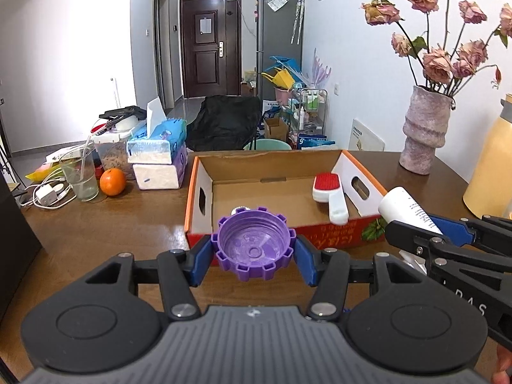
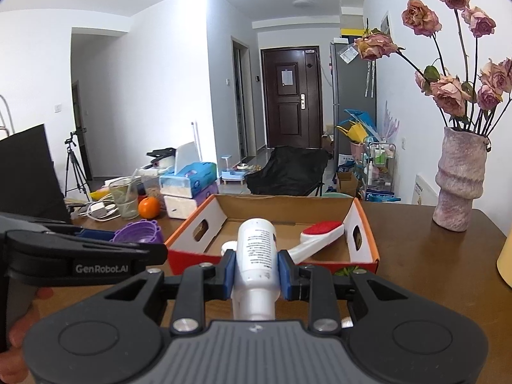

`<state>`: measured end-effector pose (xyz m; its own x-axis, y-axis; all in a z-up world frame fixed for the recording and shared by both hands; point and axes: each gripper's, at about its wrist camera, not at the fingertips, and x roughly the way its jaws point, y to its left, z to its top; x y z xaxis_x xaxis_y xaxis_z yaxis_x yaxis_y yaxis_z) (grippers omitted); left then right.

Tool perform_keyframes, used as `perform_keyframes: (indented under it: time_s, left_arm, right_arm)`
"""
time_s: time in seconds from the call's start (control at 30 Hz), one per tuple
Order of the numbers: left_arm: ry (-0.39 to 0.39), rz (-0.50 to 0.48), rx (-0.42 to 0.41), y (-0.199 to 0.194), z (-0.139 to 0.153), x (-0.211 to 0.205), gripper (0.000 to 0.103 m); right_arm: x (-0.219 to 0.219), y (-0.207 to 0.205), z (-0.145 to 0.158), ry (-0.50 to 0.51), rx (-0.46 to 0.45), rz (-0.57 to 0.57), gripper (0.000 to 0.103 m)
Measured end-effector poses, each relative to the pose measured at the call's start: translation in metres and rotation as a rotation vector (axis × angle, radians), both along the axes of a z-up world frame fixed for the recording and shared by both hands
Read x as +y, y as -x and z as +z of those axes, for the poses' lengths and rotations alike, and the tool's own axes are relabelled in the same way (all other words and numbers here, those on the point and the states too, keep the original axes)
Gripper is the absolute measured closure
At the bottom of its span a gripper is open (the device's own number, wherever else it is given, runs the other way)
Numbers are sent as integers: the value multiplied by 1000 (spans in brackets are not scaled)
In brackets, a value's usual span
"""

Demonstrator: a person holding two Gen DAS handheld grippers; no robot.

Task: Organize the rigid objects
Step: 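Carry the white spray bottle and purple cap with both tools over the red box, then open both grippers to drop the purple cap and white spray bottle into the box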

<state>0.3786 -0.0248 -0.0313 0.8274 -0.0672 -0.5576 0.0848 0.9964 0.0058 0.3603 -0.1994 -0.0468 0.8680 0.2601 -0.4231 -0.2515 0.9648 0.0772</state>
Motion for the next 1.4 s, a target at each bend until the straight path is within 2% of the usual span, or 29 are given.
perform_keyframes:
  time_s: [0.83,1.0,1.4]
  left_arm:
    - [12,87,29,-135,12,-5,47]
    - [-3,107,53,-163,4,-5,47]
    - [-67,152,141,-219,-39,-10,47]
  right_arm:
    - [-3,-137,7,16,26,-44,76]
    - [-1,-166,-3,21,54,-55,76]
    - [-3,-233,-40,58,149,-76,76]
